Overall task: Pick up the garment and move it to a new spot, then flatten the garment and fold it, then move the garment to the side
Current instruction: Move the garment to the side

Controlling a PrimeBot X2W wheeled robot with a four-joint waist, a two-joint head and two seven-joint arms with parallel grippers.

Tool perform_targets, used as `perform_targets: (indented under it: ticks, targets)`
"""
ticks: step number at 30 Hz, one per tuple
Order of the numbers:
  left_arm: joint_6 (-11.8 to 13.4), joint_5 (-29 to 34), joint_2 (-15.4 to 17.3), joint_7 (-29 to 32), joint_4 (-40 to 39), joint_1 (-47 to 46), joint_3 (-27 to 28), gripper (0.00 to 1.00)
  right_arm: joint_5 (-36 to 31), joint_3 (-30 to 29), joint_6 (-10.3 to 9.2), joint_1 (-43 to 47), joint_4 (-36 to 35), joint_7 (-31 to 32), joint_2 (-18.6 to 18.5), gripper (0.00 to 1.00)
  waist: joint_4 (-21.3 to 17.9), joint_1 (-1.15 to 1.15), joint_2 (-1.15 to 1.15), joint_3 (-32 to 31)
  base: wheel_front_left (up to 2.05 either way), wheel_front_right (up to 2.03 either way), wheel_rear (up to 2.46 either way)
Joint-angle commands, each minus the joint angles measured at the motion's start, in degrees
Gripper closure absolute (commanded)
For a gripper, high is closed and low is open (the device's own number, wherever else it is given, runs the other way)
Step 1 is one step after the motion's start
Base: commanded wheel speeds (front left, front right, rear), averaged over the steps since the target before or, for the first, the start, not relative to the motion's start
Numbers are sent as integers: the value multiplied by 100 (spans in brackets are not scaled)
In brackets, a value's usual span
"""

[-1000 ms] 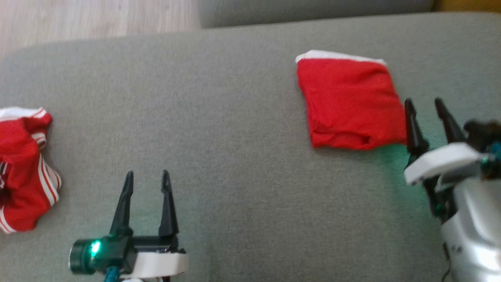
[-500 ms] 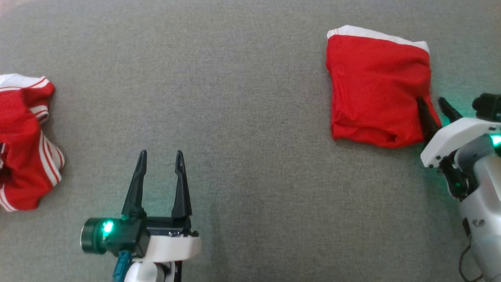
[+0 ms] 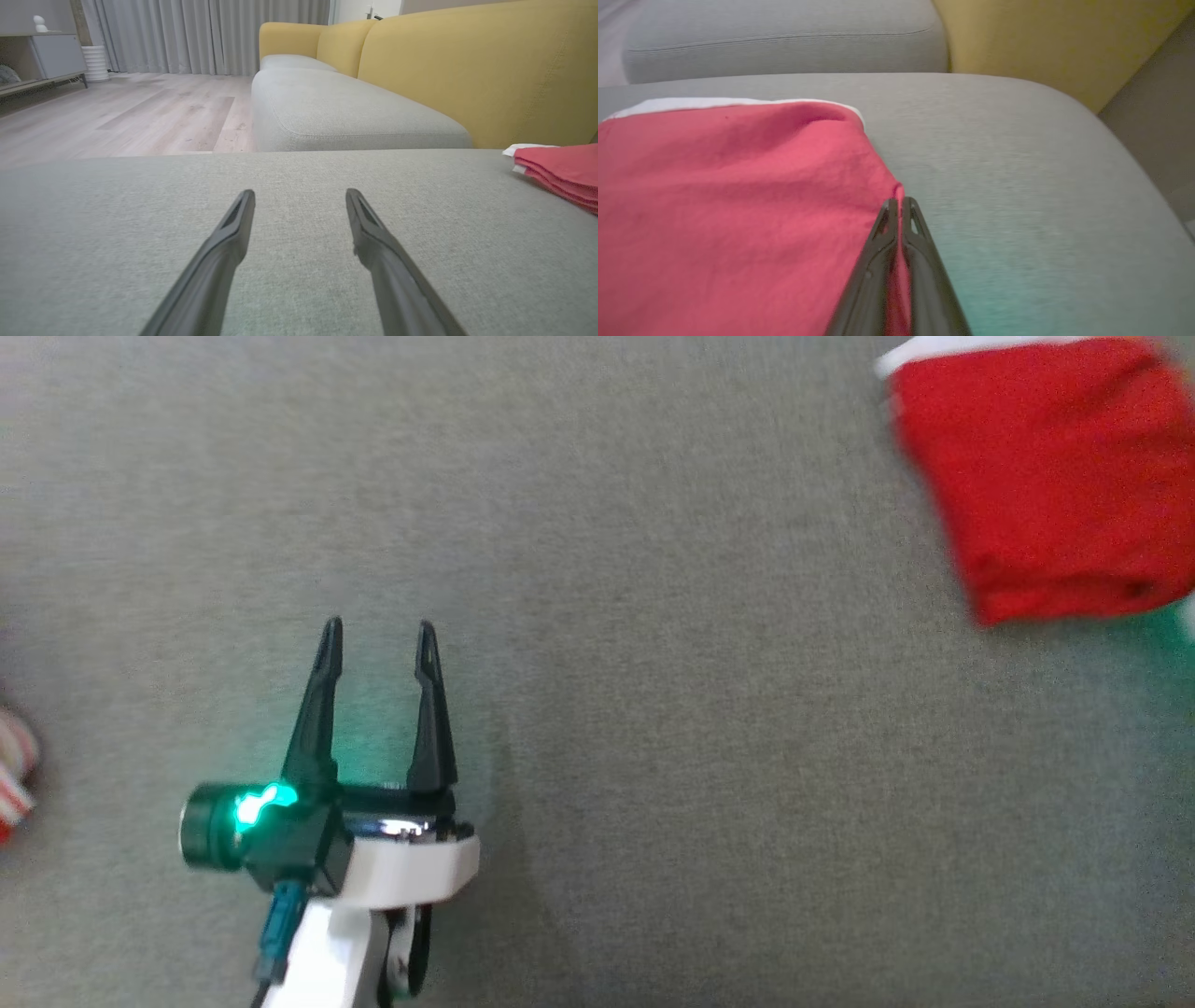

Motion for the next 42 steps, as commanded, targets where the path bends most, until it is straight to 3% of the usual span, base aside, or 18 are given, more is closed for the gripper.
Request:
perform_targets:
  ticks: [1, 9, 13, 14, 15, 16, 20, 26, 38, 42]
  targets:
    - [-31, 78, -15, -29, -204, -173, 177, 0, -56, -163, -4, -93, -148, 19, -407, 100, -227, -1, 0, 386, 0, 0, 0]
    - [-201, 254, -15, -29, -174, -641, 178, 0, -376, -998, -4, -294, 6, -113, -1285, 100, -409, -1, 0, 1004, 0, 0, 0]
    - [-253, 296, -15, -29, -130, -751, 182, 0, -708, -1275, -4, -440, 80, -269, -1403, 100, -431, -1, 0, 1064, 0, 0, 0]
    - [-265, 304, -15, -29, -112, -779, 185, 0, -867, -1374, -4, -505, 101, -350, -1412, 95, -438, -1, 0, 1059, 0, 0, 0]
    - [-279, 310, -15, -29, -94, -803, 182, 0, -1033, -1445, -4, -556, 125, -416, -1394, 9, -437, -1, 0, 1035, 0, 0, 0]
    - [-292, 313, -15, -29, -75, -818, 175, 0, -1175, -1502, -4, -596, 145, -468, -1346, 0, -431, -1, 0, 990, 0, 0, 0]
    - [-291, 266, -15, -29, -14, -788, 119, 0, -1795, -1714, -4, -656, 226, -691, -1060, 0, -365, -1, 0, 681, 0, 0, 0]
    - [-174, 113, -15, -29, 69, -491, 133, 0, -2254, -1683, -4, -401, 72, -1191, -185, 0, -169, -1, 0, -176, 0, 0, 0]
    - [-175, -97, -15, -29, 534, 473, 513, 0, -1742, -463, -4, 1424, -481, -1932, 1782, 0, 162, -1, 0, -1934, 0, 0, 0]
    - [-215, -52, -15, -29, 713, 722, 673, 0, -1594, -111, -4, 2097, -954, -1956, 2205, 0, 226, -1, 0, -2414, 0, 0, 0]
